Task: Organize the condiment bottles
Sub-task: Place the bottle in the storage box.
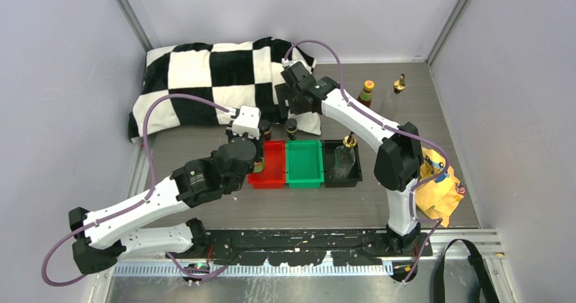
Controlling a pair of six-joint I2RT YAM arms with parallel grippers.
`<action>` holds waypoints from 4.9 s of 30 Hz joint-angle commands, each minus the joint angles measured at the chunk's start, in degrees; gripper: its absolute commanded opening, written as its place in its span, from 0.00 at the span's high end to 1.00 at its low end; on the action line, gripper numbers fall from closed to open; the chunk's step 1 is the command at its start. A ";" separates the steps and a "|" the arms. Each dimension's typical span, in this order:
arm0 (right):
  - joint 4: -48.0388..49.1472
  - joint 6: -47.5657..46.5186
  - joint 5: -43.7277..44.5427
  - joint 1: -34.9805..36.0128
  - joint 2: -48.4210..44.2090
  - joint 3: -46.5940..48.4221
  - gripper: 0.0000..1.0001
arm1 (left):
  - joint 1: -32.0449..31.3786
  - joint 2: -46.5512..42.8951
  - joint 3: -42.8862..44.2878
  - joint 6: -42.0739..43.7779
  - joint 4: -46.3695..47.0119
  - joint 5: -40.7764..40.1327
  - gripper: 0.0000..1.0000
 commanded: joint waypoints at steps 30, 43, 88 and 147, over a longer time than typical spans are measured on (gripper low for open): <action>-0.89 0.06 0.87 -1.04 -1.76 7.81 0.18 | -1.08 -8.42 -11.91 2.71 22.18 4.33 1.00; -1.07 -0.60 1.80 -1.07 -3.78 7.58 0.18 | -1.09 -9.46 -18.32 6.00 31.68 6.47 1.00; -0.44 -0.87 1.77 -1.11 -4.69 5.26 0.18 | -1.02 -9.00 -29.34 3.71 40.94 6.40 1.00; 0.60 -0.99 1.50 -0.94 -4.99 3.28 0.18 | -1.13 -4.49 -27.45 0.88 35.70 8.08 0.41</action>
